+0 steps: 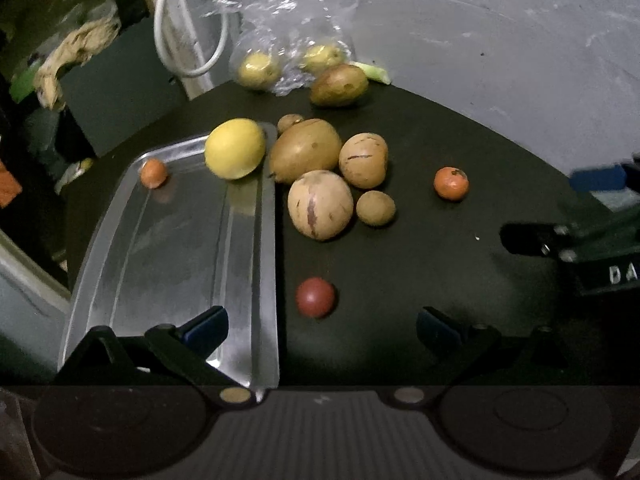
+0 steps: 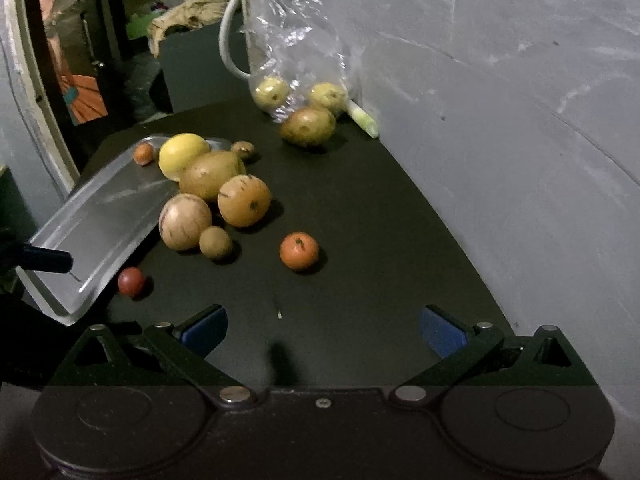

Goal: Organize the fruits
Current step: 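Grasp the red round fruit with the left tool while the right tool grasps a small orange, then carry both fruits onto the metal tray and open both tools to release them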

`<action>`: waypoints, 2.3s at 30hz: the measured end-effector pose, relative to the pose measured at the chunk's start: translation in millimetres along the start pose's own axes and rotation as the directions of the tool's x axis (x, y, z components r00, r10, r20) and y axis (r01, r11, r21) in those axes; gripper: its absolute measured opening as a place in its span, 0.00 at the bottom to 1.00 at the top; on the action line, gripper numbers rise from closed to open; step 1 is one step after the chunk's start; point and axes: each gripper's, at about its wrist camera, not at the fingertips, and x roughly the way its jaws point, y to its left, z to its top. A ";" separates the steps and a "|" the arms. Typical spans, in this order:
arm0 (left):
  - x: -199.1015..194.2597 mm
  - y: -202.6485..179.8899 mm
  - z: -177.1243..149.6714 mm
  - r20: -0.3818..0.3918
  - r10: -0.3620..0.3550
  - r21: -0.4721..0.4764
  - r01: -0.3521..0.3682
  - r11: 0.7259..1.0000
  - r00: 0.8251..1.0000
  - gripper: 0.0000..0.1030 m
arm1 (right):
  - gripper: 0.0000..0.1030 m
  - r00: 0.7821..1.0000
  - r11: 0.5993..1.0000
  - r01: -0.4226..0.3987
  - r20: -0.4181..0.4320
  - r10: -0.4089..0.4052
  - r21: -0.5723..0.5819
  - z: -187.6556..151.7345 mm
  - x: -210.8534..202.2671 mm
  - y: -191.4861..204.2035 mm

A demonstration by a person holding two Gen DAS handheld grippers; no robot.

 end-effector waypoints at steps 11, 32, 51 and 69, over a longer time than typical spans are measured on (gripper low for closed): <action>11.9 -9.2 5.7 -0.019 -0.010 0.080 0.011 0.997 1.000 0.79 | 0.76 0.998 0.997 -0.052 0.019 0.053 -0.060 22.2 41.0 4.4; 26.9 -7.7 14.9 -0.053 -0.014 0.042 0.017 0.999 0.999 0.46 | 0.36 0.997 0.994 -0.072 -0.020 0.071 -0.080 25.4 68.3 9.9; 25.5 -8.7 11.7 -0.049 -0.055 0.036 0.057 0.998 0.997 0.23 | 0.30 0.989 0.984 -0.145 -0.046 0.141 -0.101 5.0 45.9 29.4; 0.7 -1.6 -13.3 -0.051 -0.118 0.045 0.121 0.992 0.992 0.22 | 0.30 0.987 0.983 -0.159 -0.054 0.154 -0.095 -13.2 20.5 58.1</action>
